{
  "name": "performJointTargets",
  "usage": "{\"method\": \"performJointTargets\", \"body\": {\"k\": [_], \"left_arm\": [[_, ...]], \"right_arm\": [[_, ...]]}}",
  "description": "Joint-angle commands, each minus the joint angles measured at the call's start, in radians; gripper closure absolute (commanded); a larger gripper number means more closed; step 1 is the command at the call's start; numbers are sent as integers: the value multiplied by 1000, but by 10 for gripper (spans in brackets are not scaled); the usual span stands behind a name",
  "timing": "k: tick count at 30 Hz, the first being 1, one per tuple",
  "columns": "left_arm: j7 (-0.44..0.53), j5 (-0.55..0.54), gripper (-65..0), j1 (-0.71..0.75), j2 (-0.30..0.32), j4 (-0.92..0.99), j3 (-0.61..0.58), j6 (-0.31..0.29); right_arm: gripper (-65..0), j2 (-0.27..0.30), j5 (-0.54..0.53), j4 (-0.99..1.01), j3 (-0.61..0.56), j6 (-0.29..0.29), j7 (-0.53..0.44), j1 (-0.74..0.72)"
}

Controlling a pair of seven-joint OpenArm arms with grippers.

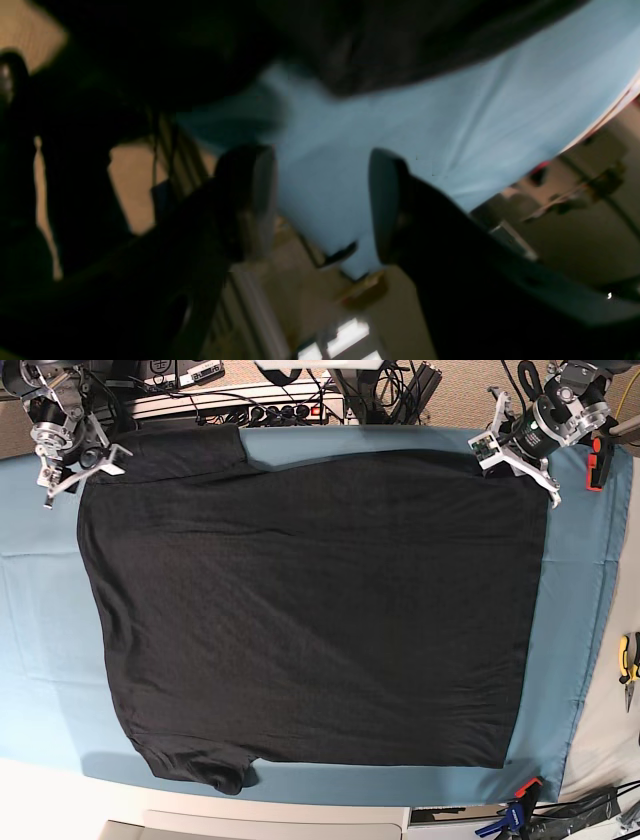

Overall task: Fold the T-shirt properly
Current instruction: 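Lift the shirt's shoulder edge with both grippers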

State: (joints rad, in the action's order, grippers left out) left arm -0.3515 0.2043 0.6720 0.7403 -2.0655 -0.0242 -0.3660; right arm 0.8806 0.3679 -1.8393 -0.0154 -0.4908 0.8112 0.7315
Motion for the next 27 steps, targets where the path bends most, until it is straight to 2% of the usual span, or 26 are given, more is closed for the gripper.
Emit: {"method": "performJointTargets", "body": {"k": [1,9,15,19,27], "left_arm": [[11,-4,0,3,14,-17,7,10],[10,-26,0,-19,13,-17,7,3],[10,-26,0,-24,14,-17,7,3],[10,-26,0,-24,13,-17,7,3],[10,-26,0,-24,13,-17,7,3]], "right_arm": [[-296,17,14,4,7,10,5,0],[-296,9,22,-2,-19,9,-53,0],[-296,8,83,-45,-153,10,-74,-7],[-296,8,102,-45,-236,17,-43,-44],[-289,8,100,-45,-248,16,-71,-69]]}}
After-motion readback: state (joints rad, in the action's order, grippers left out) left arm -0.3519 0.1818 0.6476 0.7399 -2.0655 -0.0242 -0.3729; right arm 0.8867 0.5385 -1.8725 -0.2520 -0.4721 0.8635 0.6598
